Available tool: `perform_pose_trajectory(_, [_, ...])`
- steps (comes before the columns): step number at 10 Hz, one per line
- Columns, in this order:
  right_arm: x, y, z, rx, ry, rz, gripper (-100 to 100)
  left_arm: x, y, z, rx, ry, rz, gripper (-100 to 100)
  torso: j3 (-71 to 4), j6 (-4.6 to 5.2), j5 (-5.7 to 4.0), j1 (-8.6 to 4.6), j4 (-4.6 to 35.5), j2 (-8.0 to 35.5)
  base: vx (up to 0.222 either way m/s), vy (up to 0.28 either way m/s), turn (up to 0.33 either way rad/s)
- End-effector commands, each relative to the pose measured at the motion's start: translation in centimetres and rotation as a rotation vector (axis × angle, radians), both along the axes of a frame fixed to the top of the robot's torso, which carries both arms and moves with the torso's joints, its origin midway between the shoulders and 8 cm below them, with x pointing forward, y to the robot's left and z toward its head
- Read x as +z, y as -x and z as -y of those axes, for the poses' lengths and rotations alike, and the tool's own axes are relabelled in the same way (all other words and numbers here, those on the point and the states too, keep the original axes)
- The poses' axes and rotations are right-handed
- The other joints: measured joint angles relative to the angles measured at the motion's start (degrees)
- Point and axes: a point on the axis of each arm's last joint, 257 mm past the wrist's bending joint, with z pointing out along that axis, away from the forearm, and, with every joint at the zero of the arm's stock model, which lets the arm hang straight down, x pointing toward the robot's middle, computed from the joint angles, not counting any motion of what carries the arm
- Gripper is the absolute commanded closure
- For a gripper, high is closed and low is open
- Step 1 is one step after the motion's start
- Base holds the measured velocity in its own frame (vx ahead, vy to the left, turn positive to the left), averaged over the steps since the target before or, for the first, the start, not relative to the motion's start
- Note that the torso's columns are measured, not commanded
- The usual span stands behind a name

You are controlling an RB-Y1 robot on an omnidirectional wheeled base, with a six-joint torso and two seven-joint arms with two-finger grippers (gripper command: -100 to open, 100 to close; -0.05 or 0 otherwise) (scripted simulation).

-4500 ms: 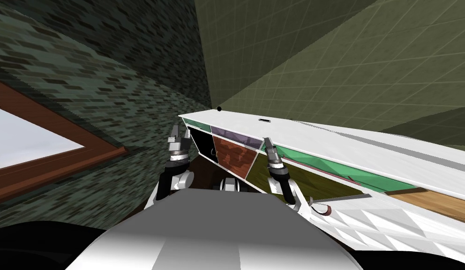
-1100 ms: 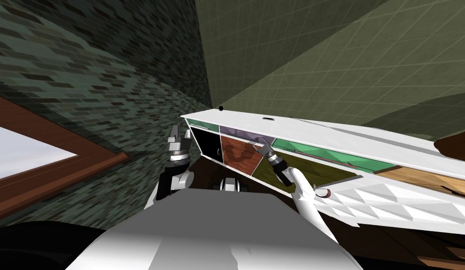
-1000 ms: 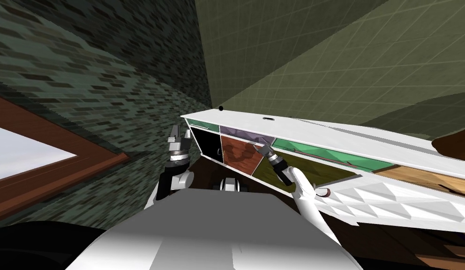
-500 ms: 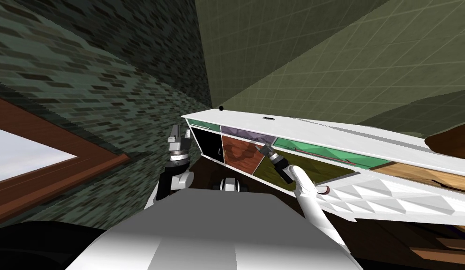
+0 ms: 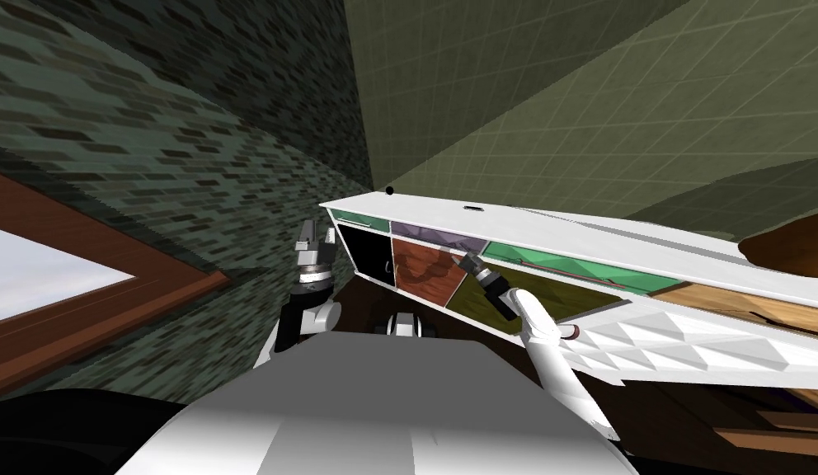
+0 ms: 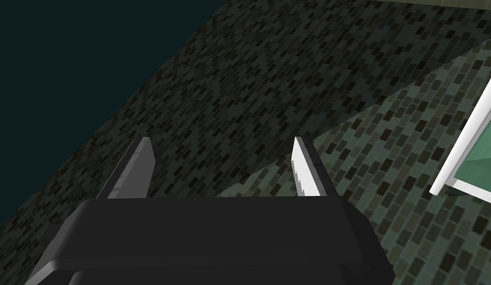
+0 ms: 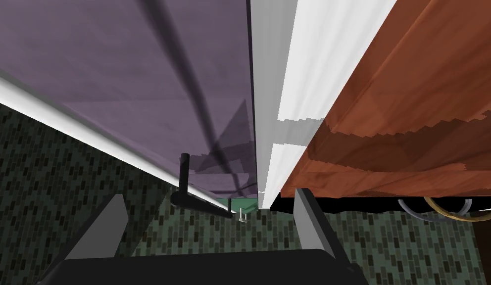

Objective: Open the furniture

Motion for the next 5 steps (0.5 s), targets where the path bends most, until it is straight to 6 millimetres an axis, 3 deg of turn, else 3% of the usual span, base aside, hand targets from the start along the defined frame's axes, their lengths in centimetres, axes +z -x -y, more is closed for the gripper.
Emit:
perform_pose_trajectory(1, [0.42, -0.1, 0.35, -0.001, 0.003, 0.001, -100, 0.0, 0.0, 0.0, 0.0, 0.0, 0.0, 0, -0.1, -0.01, 0.05, 0.18, -0.1, -0.3, 0.057, 0.039, 0.002])
perform_pose_trajectory(2, [0.5, -0.12, 0.41, -0.002, 0.001, 0.0, 100, 0.0, 0.0, 0.0, 0.0, 0.0, 0.0, 0, -0.1, 0.0, 0.03, 0.08, 0.0, -0.1, 0.008, 0.006, 0.0])
perform_pose_trajectory(5, [0.96, 0.2, 0.04, 0.012, 0.001, 0.005, 100, 0.01, -0.01, 0.01, 0.0, 0.0, 0.0, 0, 0.1, -0.01, -0.26, -0.1, -0.4, 0.0, -0.135, 0.059, -0.043])
